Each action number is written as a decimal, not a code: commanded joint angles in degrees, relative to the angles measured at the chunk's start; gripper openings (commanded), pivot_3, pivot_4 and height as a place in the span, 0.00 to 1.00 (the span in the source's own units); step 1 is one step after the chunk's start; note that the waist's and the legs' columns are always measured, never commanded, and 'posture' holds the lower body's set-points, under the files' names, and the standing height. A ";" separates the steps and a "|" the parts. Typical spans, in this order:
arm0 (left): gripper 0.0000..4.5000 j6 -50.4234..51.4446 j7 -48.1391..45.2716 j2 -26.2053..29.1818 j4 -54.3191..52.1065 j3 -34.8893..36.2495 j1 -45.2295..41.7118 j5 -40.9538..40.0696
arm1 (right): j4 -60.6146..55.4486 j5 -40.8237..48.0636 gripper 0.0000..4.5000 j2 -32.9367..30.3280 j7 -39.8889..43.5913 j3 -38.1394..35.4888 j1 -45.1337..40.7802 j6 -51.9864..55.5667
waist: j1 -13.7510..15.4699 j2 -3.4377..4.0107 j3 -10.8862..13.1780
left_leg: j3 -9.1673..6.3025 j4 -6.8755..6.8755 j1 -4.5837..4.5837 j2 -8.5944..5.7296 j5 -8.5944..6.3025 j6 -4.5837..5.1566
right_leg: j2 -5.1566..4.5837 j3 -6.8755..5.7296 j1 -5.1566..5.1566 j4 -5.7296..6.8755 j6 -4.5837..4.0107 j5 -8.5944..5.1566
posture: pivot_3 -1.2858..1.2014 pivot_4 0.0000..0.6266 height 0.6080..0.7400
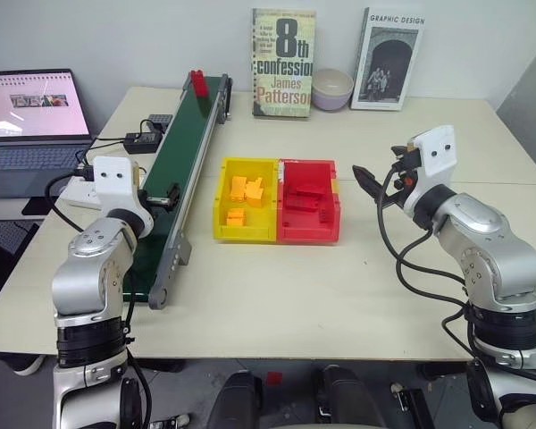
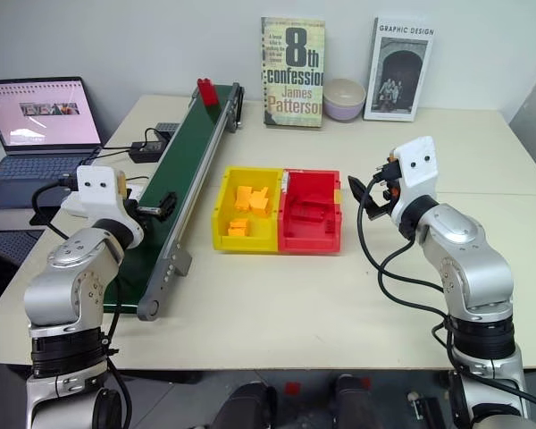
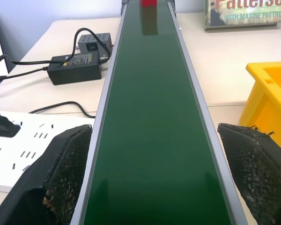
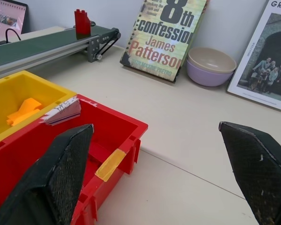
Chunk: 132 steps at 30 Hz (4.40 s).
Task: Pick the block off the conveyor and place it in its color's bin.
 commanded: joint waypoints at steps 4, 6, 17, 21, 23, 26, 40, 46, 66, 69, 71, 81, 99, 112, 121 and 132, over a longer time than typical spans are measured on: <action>1.00 1.46 0.82 0.93 -6.49 2.15 1.19 -0.96 | -1.37 0.33 1.00 0.00 1.05 -0.58 -2.06 -1.04 | -0.02 0.00 0.00 | 0.03 0.00 0.00 0.00 0.00 0.00 | 0.00 0.01 0.00 -0.01 0.00 0.00 | 0.52 0.24 1.00; 1.00 2.31 1.73 1.06 -7.80 2.66 1.85 -0.67 | -0.93 0.34 1.00 -0.31 1.77 -0.62 -2.31 -1.29 | -0.04 0.00 0.00 | 0.02 -0.02 0.01 0.00 0.00 0.00 | 0.00 0.01 -0.01 -0.01 0.00 0.00 | 0.52 0.24 1.00; 1.00 3.01 5.52 -2.43 -12.38 4.42 4.87 -1.30 | 1.59 13.11 1.00 -3.75 21.82 -1.41 -7.17 -1.66 | -0.03 0.00 0.00 | -0.01 0.00 0.01 0.00 0.00 0.00 | 0.01 -0.01 0.01 -0.02 0.00 0.00 | 0.52 0.24 1.00; 1.00 2.27 4.15 -2.49 -13.36 4.67 5.53 -2.72 | 2.32 18.75 1.00 -5.58 30.56 -0.05 -9.56 -0.47 | -0.02 0.00 0.00 | -0.03 0.00 0.01 0.01 0.00 0.00 | 0.01 -0.03 0.02 -0.02 0.00 0.00 | 0.52 0.24 1.00; 1.00 2.03 3.75 -2.17 -13.26 4.45 5.49 -2.85 | 2.62 19.25 1.00 -6.03 32.60 0.87 -10.13 -0.99 | -0.02 0.00 0.00 | -0.03 -0.01 0.02 0.01 0.00 0.00 | 0.00 -0.03 0.03 -0.03 0.00 0.00 | 0.52 0.24 1.00; 1.00 1.83 3.86 -1.89 -12.56 4.39 5.22 -2.70 | 2.97 18.54 1.00 -6.33 33.59 2.03 -10.52 -2.01 | -0.01 0.00 0.00 | -0.05 0.00 0.01 0.02 0.00 0.00 | -0.01 -0.04 0.03 -0.03 0.00 0.00 | 0.52 0.24 1.00; 1.00 1.57 5.10 -3.17 -10.22 3.07 4.04 -1.67 | -1.36 21.00 1.00 -6.94 33.92 3.04 -9.32 -0.62 | 0.04 0.00 0.00 | -0.05 0.00 0.00 0.02 0.00 0.00 | -0.06 -0.02 0.01 -0.04 -0.01 0.00 | 0.52 0.24 1.00; 1.00 0.39 5.76 -4.92 -8.88 1.92 3.90 -1.05 | -2.60 22.33 1.00 -7.01 32.78 2.82 -9.52 0.66 | 0.09 0.00 0.00 | -0.05 0.01 0.00 0.02 0.00 0.00 | -0.07 -0.01 0.02 -0.04 -0.01 0.00 | 0.52 0.24 1.00; 1.00 -6.98 6.02 -5.92 1.42 -0.14 0.09 1.07 | -4.14 22.47 1.00 -8.31 30.79 1.88 -8.50 0.79 | 0.12 0.00 0.00 | -0.06 -0.01 -0.02 0.04 0.00 0.00 | -0.09 -0.02 0.01 -0.06 -0.01 0.00 | 0.52 0.24 1.00; 1.00 -6.31 6.12 -6.40 1.48 -0.02 0.08 0.35 | -4.33 22.33 1.00 -8.51 30.13 1.72 -8.37 0.52 | 0.10 0.00 0.00 | -0.05 -0.01 -0.01 0.04 0.00 0.00 | -0.10 -0.02 0.01 -0.06 -0.01 0.00 | 0.52 0.24 1.00; 0.96 -6.14 5.79 -7.08 0.87 0.19 0.39 -0.59 | -4.33 22.31 1.00 -8.57 29.82 1.80 -8.53 0.41 | 0.12 0.00 0.00 | -0.05 0.00 -0.01 0.04 0.00 0.00 | -0.10 -0.01 0.01 -0.06 -0.01 0.00 | 0.52 0.24 1.00; 0.52 1.18 12.43 -9.23 -7.06 4.00 5.06 -0.92 | -2.43 22.14 1.00 -9.24 30.18 1.62 -9.51 -0.49 | 0.09 0.00 0.00 | -0.08 -0.02 -0.01 0.07 -0.01 0.00 | -0.14 -0.03 0.01 -0.05 -0.01 0.00 | 0.52 0.24 1.00; 0.34 2.15 -2.40 -1.11 -3.60 -6.03 -6.65 -3.85 | -7.69 19.36 1.00 -12.05 23.80 -0.24 -5.51 0.98 | 0.70 -0.02 0.01 | -0.11 0.01 -0.05 0.04 0.00 0.00 | -0.06 -0.08 0.01 -0.05 -0.01 -0.01 | 0.52 0.24 1.00; 0.34 -25.85 -35.89 -4.97 35.77 -34.45 -34.28 7.95 | -23.08 17.66 1.00 -10.27 2.21 -5.57 8.07 12.65 | 1.07 0.00 0.00 | 0.12 -0.09 -0.11 -0.07 -0.02 0.03 | 0.05 -0.11 -0.07 -0.14 -0.06 -0.07 | 0.52 0.24 1.00; 0.50 -33.87 -42.16 -9.19 46.82 -32.66 -38.20 8.41 | -27.42 19.12 1.00 -6.30 -4.94 -8.72 10.14 16.27 | 0.07 0.00 0.00 | 0.08 -0.07 -0.17 0.00 -0.02 0.04 | 0.10 -0.13 -0.13 -0.11 0.04 -0.12 | 0.52 0.24 1.00; 0.92 -35.04 -43.59 -9.14 48.80 -29.01 -39.06 7.94 | -26.46 20.54 1.00 -7.23 -4.62 -9.16 9.11 16.55 | 0.02 0.00 0.00 | 0.07 -0.05 -0.15 -0.03 -0.03 0.05 | 0.08 -0.13 -0.12 -0.09 0.11 -0.12 | 0.52 0.24 1.00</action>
